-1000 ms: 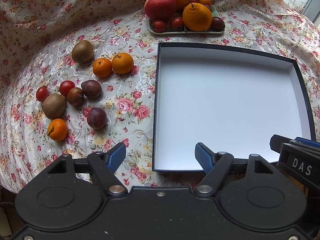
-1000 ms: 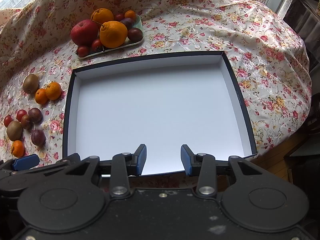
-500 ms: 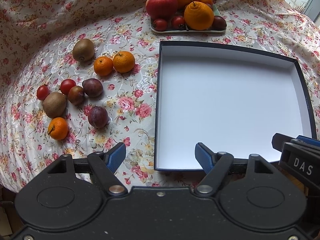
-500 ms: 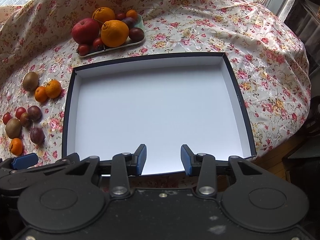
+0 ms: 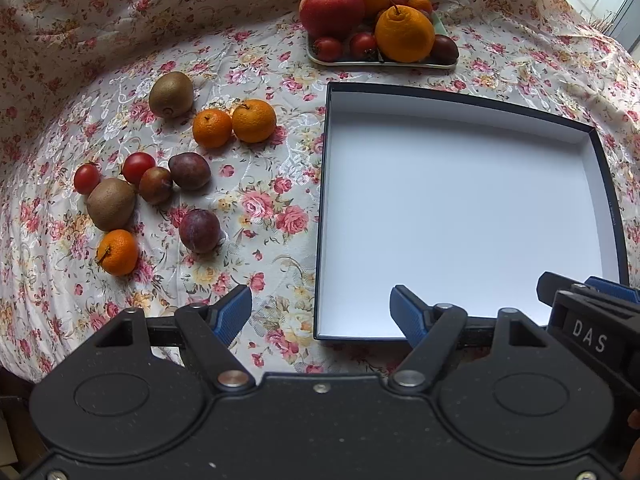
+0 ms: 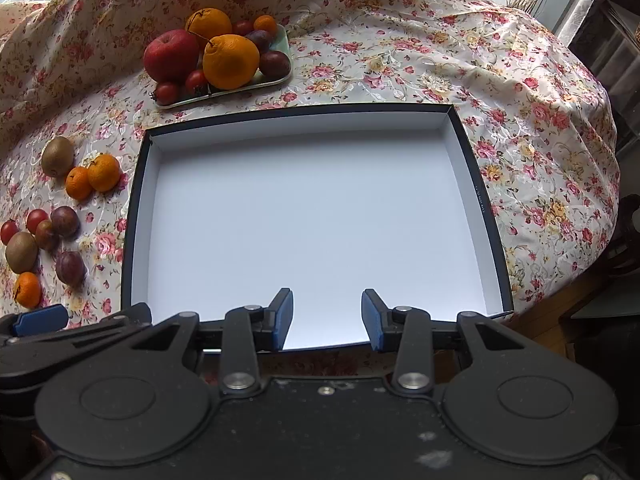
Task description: Organize fruits
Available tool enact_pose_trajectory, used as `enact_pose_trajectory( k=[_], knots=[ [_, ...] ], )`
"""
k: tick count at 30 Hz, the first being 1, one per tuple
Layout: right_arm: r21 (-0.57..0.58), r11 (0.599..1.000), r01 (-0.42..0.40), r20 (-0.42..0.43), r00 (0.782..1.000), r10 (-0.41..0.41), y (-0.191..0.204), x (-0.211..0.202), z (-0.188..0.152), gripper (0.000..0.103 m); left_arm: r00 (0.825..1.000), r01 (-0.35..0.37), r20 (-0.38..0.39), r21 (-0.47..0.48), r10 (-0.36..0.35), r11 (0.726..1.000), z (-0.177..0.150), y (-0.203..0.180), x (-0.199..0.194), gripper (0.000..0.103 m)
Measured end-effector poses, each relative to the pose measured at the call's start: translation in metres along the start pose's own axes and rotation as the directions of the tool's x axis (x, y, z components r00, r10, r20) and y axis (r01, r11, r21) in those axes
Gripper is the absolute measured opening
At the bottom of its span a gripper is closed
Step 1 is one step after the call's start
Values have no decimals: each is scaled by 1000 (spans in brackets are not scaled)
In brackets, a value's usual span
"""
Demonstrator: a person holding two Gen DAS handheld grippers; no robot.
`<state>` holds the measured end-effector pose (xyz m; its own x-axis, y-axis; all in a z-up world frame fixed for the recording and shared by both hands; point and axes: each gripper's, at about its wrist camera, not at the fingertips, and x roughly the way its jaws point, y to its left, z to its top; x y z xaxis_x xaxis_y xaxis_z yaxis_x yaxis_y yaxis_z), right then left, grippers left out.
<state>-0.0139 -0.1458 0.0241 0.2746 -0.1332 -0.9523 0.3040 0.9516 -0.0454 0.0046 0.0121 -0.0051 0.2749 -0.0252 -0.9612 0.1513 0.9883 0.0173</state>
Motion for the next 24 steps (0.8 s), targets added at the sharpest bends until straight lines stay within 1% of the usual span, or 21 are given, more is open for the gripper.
enact_pose_trajectory(
  k=[9,13,19,24],
  knots=[
    [-18,1000,11,-11,1000,-11,7,2,0,39,1000,-5,-12,-10,5,1000,-1,7,2,77],
    [-23,1000,9,-19,1000,-10,9,3,1,39,999,9,-41,-27,-10,1000,0,13,4,77],
    [-47,999,27,-56,998,-30,18,9,0,39,995,26,-90,-64,-32,998,-1,26,10,77],
    [-61,998,22,-69,997,-26,28,9,-1,39,993,32,-108,-91,-42,995,-2,39,13,77]
  ],
)
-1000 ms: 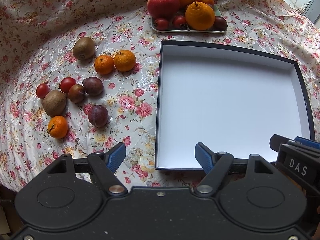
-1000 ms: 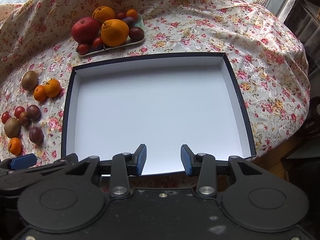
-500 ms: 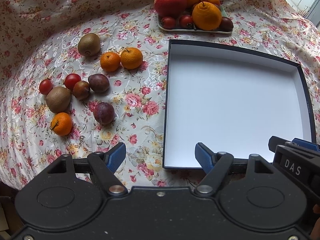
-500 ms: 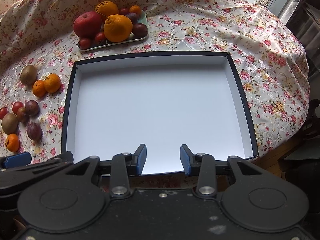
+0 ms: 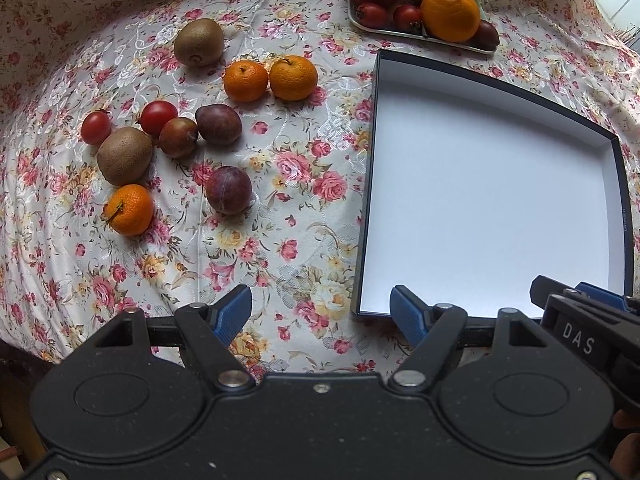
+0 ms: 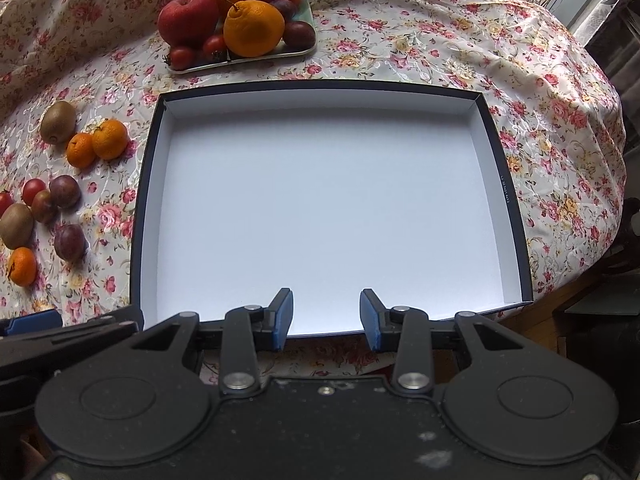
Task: Organize fruits
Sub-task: 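Move the right tool to the mandarin while the left tool approaches the kiwi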
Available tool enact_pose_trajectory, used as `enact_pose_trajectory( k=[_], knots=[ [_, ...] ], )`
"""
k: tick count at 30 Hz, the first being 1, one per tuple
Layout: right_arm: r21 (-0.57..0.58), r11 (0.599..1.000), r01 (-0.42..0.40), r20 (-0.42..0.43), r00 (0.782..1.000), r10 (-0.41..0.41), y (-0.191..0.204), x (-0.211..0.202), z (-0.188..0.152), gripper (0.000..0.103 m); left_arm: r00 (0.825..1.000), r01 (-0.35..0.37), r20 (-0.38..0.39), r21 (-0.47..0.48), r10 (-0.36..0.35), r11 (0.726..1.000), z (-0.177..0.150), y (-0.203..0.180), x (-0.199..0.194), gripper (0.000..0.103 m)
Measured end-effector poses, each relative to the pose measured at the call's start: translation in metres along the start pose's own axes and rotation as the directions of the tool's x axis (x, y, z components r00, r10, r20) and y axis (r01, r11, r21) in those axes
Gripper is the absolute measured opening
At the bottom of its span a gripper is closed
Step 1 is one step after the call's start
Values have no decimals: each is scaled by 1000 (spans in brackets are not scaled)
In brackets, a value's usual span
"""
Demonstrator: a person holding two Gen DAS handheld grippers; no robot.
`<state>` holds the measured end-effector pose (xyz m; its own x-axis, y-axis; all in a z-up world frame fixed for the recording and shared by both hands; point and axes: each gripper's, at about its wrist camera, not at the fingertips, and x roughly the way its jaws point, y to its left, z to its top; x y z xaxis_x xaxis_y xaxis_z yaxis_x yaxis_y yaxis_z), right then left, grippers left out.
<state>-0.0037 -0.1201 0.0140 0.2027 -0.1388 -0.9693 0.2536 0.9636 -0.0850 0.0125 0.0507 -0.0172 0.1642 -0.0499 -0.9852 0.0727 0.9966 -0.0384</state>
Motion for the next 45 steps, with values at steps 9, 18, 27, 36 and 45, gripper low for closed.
enact_pose_trajectory(
  k=[9,18,27,36,45],
  knots=[
    [-50,999,-6,0,1000,6,31,-3,1,39,1000,-15,-5,-53,15,998,2,31,1,77],
    [-133,991,29,87,996,-18,66,-15,5,38,1000,-14,-14,-230,11,973,16,88,4,77],
    [-192,979,63,55,997,-54,95,-7,13,37,993,-113,6,-245,118,963,36,102,10,77],
    [-199,979,53,-25,998,-59,107,16,34,37,994,-105,-18,-225,104,969,67,95,25,77],
    [-206,978,-31,-106,994,10,123,23,33,37,995,-98,-34,-189,93,977,59,99,30,77]
  ],
)
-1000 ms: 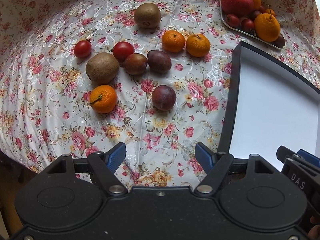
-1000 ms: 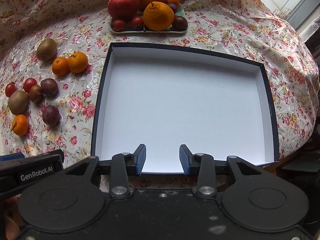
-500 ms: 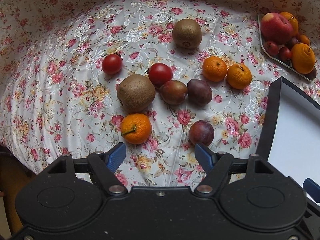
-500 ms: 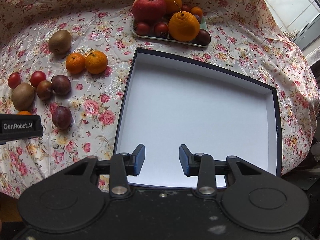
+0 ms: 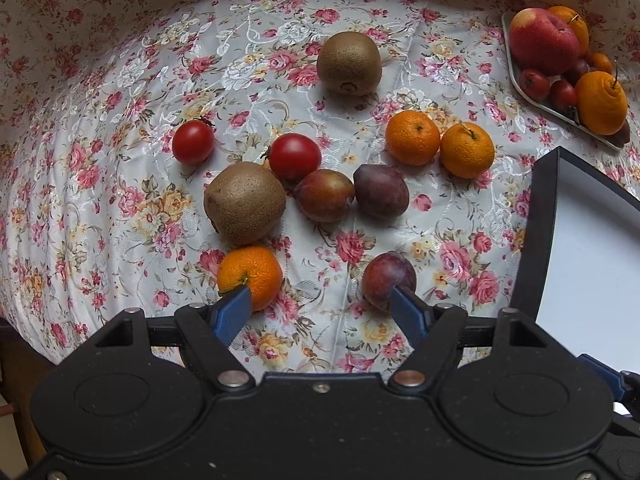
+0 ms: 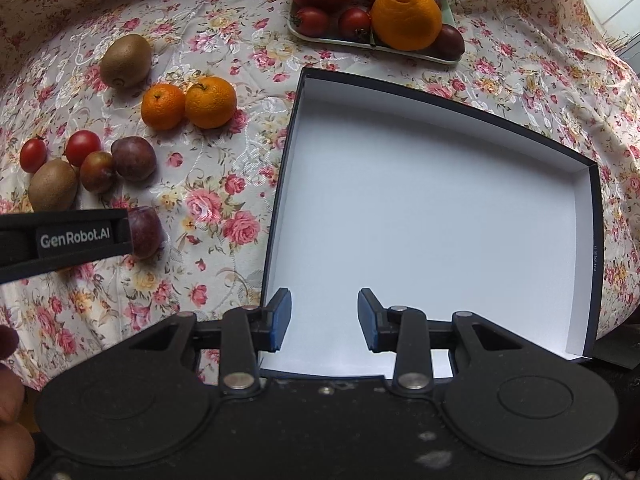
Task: Organize fruits
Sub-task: 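Move the right tool to the mandarin while the left tool approaches the kiwi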
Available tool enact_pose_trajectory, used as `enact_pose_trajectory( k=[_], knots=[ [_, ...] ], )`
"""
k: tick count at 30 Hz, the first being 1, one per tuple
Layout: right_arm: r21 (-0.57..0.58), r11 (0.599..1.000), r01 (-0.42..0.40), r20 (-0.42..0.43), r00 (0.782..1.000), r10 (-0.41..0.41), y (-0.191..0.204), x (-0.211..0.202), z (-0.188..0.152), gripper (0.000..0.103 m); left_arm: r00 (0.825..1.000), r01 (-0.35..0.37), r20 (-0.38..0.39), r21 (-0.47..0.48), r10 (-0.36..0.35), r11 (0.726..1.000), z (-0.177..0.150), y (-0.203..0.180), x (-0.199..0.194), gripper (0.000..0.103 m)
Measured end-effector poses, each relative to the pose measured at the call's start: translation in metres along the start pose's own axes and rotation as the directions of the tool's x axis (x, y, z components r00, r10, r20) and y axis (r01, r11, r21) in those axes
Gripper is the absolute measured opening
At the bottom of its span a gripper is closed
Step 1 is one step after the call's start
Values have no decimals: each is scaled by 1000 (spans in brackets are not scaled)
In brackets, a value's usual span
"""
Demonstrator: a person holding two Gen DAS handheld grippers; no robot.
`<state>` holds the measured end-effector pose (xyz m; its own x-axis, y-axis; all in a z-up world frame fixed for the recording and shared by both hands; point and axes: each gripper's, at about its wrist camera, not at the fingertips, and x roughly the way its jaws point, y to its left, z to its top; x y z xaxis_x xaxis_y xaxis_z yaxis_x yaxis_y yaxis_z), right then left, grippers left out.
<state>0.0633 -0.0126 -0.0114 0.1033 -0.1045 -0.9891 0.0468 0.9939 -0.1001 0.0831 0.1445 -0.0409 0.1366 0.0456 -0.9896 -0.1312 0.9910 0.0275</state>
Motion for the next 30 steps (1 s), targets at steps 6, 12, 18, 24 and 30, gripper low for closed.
enact_pose_trajectory(
  k=[6,12,18,24,30],
  knots=[
    [-9,1000,-19,4,1000,19,19,-6,4,37,1000,-15,7,-34,16,999,1,24,2,77],
    [-37,999,-25,5,1000,25,40,-8,9,37,1000,-19,10,-74,19,997,4,43,3,77],
    [-58,998,-8,1,1000,8,52,-4,9,37,1000,-8,10,-91,9,996,4,52,3,77],
    [-52,999,-4,-1,1000,4,55,-2,12,37,1000,-5,19,-90,7,996,4,55,3,77],
    [-40,998,-50,21,998,51,59,-9,18,37,997,22,79,-79,-16,997,11,65,-5,77]
  ],
)
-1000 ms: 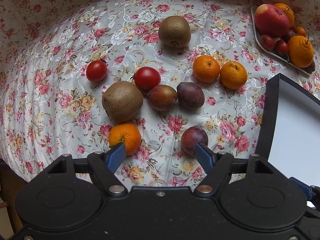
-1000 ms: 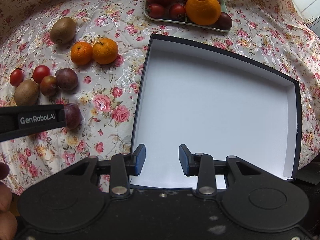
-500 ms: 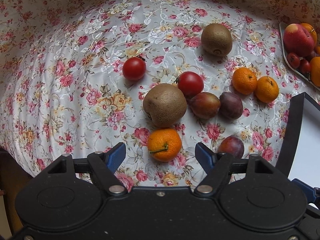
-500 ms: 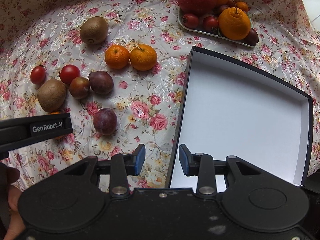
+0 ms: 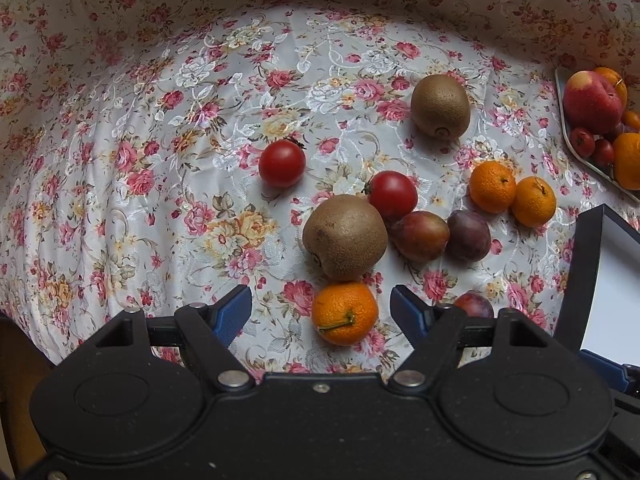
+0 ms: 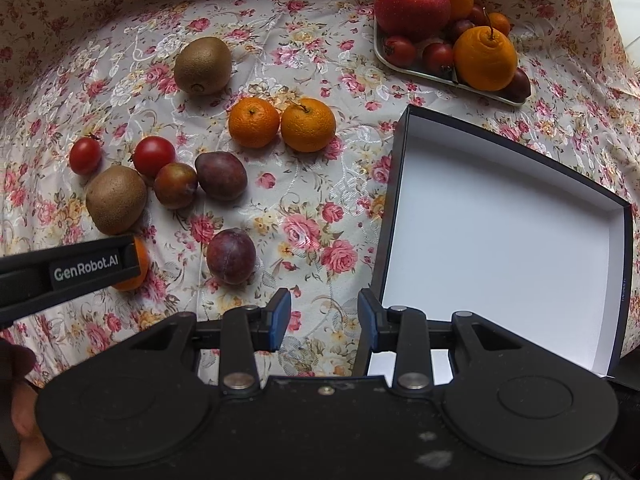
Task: Organize fruits
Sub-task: 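Move the right tool to the mandarin while the left tool approaches the kiwi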
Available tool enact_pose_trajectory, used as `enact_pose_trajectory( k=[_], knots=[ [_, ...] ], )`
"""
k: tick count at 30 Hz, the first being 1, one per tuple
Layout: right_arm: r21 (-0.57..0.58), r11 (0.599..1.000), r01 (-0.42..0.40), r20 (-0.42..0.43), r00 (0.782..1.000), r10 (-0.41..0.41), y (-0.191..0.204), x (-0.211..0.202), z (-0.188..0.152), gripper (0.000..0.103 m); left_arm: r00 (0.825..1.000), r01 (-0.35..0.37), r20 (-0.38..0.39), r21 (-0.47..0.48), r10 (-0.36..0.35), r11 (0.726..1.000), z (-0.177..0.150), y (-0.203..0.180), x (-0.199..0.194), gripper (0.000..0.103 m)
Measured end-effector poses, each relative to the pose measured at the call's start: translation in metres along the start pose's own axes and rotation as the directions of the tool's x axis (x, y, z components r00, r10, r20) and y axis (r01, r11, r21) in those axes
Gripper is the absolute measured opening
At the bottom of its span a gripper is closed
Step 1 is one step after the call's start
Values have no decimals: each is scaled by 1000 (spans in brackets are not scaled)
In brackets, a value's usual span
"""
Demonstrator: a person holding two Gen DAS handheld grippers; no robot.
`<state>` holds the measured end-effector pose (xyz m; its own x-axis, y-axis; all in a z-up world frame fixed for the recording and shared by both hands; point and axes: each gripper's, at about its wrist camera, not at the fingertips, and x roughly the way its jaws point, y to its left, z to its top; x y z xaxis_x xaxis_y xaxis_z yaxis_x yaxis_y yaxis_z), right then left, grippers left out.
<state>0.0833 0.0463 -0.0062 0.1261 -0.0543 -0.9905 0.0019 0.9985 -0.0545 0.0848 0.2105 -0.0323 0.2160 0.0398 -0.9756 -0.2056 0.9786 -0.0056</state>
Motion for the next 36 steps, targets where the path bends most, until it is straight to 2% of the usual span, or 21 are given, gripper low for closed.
enact_pose_trajectory(
  k=[5,10,16,20,24,27,30,32,36],
  knots=[
    [32,995,-98,67,993,96,2,-14,10,37,998,-7,61,-14,8,1000,12,18,-6,77],
    [42,981,-190,105,977,185,6,-18,16,37,999,39,22,-59,-38,997,18,40,2,75],
    [55,962,-267,89,961,262,15,-12,16,33,998,69,22,-114,-66,991,20,58,4,75],
    [33,967,-253,166,955,244,18,-27,15,31,996,58,80,-139,-47,989,24,72,-4,75],
    [-15,984,-180,273,946,177,22,-41,22,31,989,31,148,-106,-15,994,34,79,-17,76],
    [17,977,-211,327,925,193,20,-41,33,31,982,35,185,-68,-22,997,47,78,-25,76],
    [76,955,-287,345,906,245,14,-33,50,31,976,56,214,-44,-46,997,60,75,-28,76],
    [61,957,-285,325,912,251,16,-27,61,31,977,78,201,-53,-66,996,67,74,-22,75],
    [-20,983,-183,326,928,179,26,-15,77,31,986,103,140,-68,-93,992,72,68,-4,71]
  ],
)
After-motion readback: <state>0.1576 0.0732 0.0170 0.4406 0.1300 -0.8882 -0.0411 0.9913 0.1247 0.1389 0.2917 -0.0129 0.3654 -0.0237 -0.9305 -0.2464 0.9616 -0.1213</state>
